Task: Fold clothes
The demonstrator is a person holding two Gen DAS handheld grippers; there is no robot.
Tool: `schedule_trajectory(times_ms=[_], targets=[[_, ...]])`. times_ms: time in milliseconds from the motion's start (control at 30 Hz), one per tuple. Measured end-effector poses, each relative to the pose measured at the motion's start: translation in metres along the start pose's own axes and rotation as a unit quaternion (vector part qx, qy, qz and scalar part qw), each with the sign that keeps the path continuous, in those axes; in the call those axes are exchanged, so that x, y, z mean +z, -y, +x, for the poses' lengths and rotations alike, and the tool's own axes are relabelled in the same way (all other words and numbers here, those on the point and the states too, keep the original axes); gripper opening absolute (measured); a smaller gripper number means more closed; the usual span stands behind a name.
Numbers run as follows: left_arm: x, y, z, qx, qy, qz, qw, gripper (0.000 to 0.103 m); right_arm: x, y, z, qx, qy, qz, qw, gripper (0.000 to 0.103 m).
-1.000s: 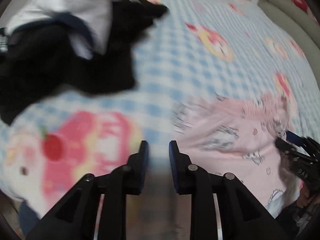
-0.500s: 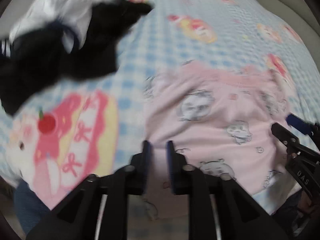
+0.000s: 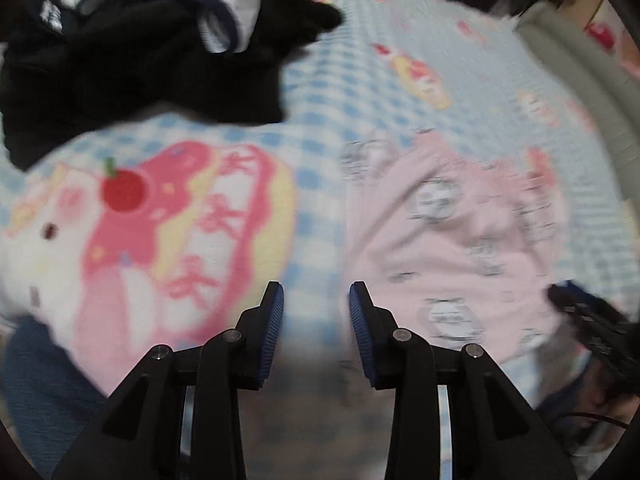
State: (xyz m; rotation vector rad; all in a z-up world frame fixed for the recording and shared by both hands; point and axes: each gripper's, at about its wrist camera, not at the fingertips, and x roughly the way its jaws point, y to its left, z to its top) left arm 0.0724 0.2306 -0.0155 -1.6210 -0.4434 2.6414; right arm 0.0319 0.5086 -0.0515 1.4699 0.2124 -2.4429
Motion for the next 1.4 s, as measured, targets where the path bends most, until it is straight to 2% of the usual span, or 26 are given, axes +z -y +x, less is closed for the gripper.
schedule_trajectory(times_ms=[33, 100, 167, 267, 300, 367, 400, 533, 633, 667, 733, 800, 867, 900, 1067, 1200, 1267, 1333, 1400], targets=[[-0.001, 0.000, -0.003, -0.019, 0.004, -0.003, 0.9998, 0.036, 0.003, -0.002, 0.000, 0.003, -0.002, -0.003, 1.000, 0.059], [-0.015, 0.025, 0.001, -0.045, 0.008, 0.038, 0.9982, 0.038, 0.004, -0.022, 0.002, 0.011, 0.001, -0.042, 0.999, 0.059], [-0.020, 0.024, 0.002, -0.027, -0.001, 0.041, 0.9988, 0.038, 0.003, -0.044, 0.007, 0.020, -0.003, -0.083, 0.996, 0.059], [-0.027, 0.021, 0.004, 0.002, -0.016, 0.044, 0.9989, 0.036, -0.011, -0.045, 0.012, -0.023, -0.026, -0.101, 0.994, 0.060], [-0.029, 0.020, 0.004, 0.011, -0.020, 0.045, 0.9987, 0.036, -0.015, -0.045, 0.013, -0.038, -0.034, -0.107, 0.993, 0.065], [-0.034, 0.018, 0.005, 0.030, -0.030, 0.047, 0.9980, 0.036, -0.022, -0.022, 0.007, -0.055, -0.032, -0.083, 0.995, 0.072], [-0.037, 0.017, 0.006, 0.039, -0.035, 0.048, 0.9975, 0.036, -0.025, -0.014, 0.004, -0.057, -0.033, -0.073, 0.995, 0.072], [-0.045, 0.015, 0.002, -0.022, -0.041, 0.038, 0.9982, 0.037, -0.031, 0.005, -0.019, -0.016, -0.006, -0.028, 0.999, 0.069], [-0.051, 0.013, -0.001, -0.069, -0.045, 0.031, 0.9961, 0.037, -0.033, -0.003, -0.021, 0.004, 0.002, -0.042, 0.999, 0.069], [-0.048, 0.008, 0.012, -0.053, -0.057, 0.031, 0.9965, 0.036, -0.034, -0.005, -0.015, -0.006, -0.006, -0.049, 0.999, 0.068], [-0.054, 0.007, 0.014, -0.036, -0.069, 0.030, 0.9965, 0.034, -0.034, 0.004, 0.000, -0.030, -0.025, -0.045, 0.998, 0.068], [-0.058, 0.007, 0.008, -0.024, -0.071, 0.026, 0.9968, 0.034, -0.035, 0.018, -0.001, -0.021, -0.027, -0.019, 0.999, 0.068], [-0.061, 0.009, 0.004, -0.004, -0.070, 0.028, 0.9972, 0.033, -0.033, 0.028, -0.004, -0.076, -0.016, -0.008, 0.997, 0.063], [-0.062, 0.009, 0.003, -0.008, -0.066, 0.026, 0.9974, 0.033, -0.033, 0.032, -0.006, -0.093, -0.009, -0.006, 0.996, 0.062], [-0.051, 0.006, 0.008, -0.028, -0.050, 0.012, 0.9983, 0.033, -0.035, 0.050, -0.018, -0.014, -0.003, 0.034, 0.999, 0.062], [-0.039, 0.003, 0.013, -0.044, -0.037, -0.001, 0.9983, 0.036, -0.037, 0.032, -0.022, 0.046, 0.005, 0.023, 0.999, 0.062], [-0.033, 0.002, 0.016, -0.052, -0.031, -0.007, 0.9981, 0.036, -0.041, 0.023, -0.012, 0.039, -0.011, 0.016, 0.999, 0.061], [-0.027, 0.000, 0.019, -0.060, -0.025, -0.014, 0.9978, 0.036, -0.040, 0.022, 0.001, 0.004, -0.035, 0.005, 0.999, 0.061], [-0.021, -0.001, 0.021, -0.068, -0.019, -0.020, 0.9973, 0.036, -0.042, 0.025, 0.004, -0.029, -0.041, 0.003, 0.999, 0.057]])
